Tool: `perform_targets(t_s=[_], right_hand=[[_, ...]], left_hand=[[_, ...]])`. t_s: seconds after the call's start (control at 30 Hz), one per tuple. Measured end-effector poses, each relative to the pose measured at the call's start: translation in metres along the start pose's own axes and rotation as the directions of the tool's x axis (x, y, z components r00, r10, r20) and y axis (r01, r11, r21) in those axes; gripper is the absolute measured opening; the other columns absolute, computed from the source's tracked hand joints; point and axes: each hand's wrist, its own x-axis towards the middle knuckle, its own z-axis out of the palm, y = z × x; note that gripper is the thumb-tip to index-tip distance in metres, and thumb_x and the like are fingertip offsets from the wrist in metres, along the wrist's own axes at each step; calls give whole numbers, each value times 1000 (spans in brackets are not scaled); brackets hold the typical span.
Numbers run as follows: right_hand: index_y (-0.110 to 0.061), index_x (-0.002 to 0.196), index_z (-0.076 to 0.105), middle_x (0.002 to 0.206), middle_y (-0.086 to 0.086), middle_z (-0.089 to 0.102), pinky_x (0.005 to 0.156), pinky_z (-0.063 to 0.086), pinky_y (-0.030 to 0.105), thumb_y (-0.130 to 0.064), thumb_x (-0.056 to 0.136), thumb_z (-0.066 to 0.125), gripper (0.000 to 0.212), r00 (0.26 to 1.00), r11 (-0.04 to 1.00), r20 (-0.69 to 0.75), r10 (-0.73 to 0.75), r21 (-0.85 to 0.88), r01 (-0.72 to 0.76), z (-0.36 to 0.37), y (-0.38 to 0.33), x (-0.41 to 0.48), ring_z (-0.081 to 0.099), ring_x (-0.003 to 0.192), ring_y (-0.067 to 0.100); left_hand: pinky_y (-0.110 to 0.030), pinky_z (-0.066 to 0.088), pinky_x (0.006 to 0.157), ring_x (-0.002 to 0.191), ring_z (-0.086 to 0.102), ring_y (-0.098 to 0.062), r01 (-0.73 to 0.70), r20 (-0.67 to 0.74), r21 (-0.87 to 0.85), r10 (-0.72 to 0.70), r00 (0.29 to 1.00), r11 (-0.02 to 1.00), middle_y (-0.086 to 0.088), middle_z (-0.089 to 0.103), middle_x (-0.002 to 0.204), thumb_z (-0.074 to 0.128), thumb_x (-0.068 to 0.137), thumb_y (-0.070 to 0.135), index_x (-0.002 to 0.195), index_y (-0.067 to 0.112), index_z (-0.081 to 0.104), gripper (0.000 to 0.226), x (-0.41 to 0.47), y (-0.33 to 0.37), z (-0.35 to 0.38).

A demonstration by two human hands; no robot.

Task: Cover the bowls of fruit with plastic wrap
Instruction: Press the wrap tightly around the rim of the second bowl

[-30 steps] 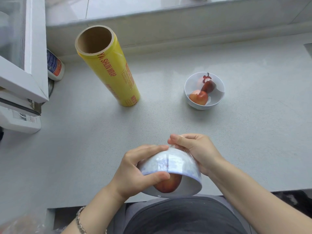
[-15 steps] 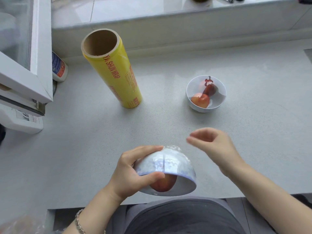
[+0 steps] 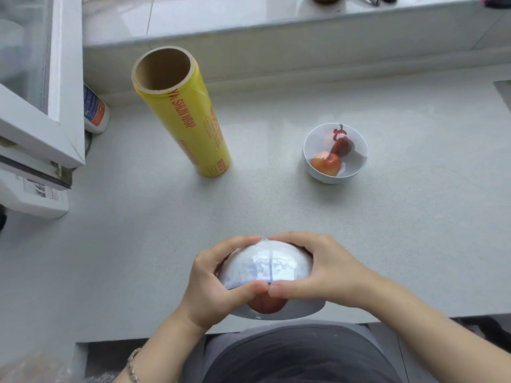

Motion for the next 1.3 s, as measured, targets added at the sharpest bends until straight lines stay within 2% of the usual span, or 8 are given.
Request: perform_targets(t_s=[0.17,0.33,0.57,0.67,0.83,1.0,1.17,1.3], right_hand=[[-46,102,55,110,-23,63,100,42,24,-71,55,54,53,998,999,58,37,34,-39,-19,8,0,55,106,-10],[-20,119,60,122,-9,60,98,38,16,-59,86,41,54,935,937,-63,-348,-6,348,-10,-5,-5,53,116,1],[-38,111,55,105,-23,60,83,38,10,-61,80,39,42,987,985,45,-154,-77,157,5,22,9,54,101,-7],[-34,93,67,89,-16,68,84,49,26,-48,87,47,25,963,999,267,24,36,-35,3,71,-4,60,110,17],[-27,119,59,112,-1,65,89,47,33,-65,55,72,75,997,913,59,-51,406,22,-8,45,-1,60,104,22],[-28,93,70,78,-10,70,68,49,17,-38,52,71,42,989,878,-125,-81,461,130,-11,35,9,60,73,7],[-23,95,66,75,-14,71,65,47,11,-18,54,76,43,988,884,-155,-27,458,96,-11,29,9,61,68,-1],[-26,95,67,84,8,70,73,49,23,-29,52,79,46,994,895,-105,6,444,42,-9,24,11,61,75,13]], left_hand=[[-14,48,77,88,65,-2,22,28,-20,-22,999,1000,20,69,98,72,55,70,101,46,64,53,-2,-2,1],[-14,48,75,85,65,-1,23,17,-26,-22,1000,999,20,70,93,73,53,69,99,48,65,51,5,1,-3],[-14,48,74,81,65,-1,70,24,-15,-70,997,997,15,72,90,73,46,74,92,48,67,53,6,-4,-6],[-16,49,72,78,66,-4,102,-13,-79,-104,995,992,11,73,86,74,44,74,91,37,70,60,10,-4,-10],[-23,53,65,72,66,-10,146,-210,-361,-233,950,921,4,73,77,76,42,72,91,10,62,80,21,-7,-6],[-30,52,74,84,64,-17,243,-97,-380,-299,949,893,-4,69,90,70,55,69,102,3,57,82,18,-12,-1],[-17,49,76,88,64,-7,349,149,-143,-328,933,926,8,70,92,64,57,71,104,19,61,71,27,-9,-12],[-22,50,80,93,65,-15,317,112,-140,-303,947,938,-6,71,99,63,54,80,97,19,69,75,25,-8,1]])
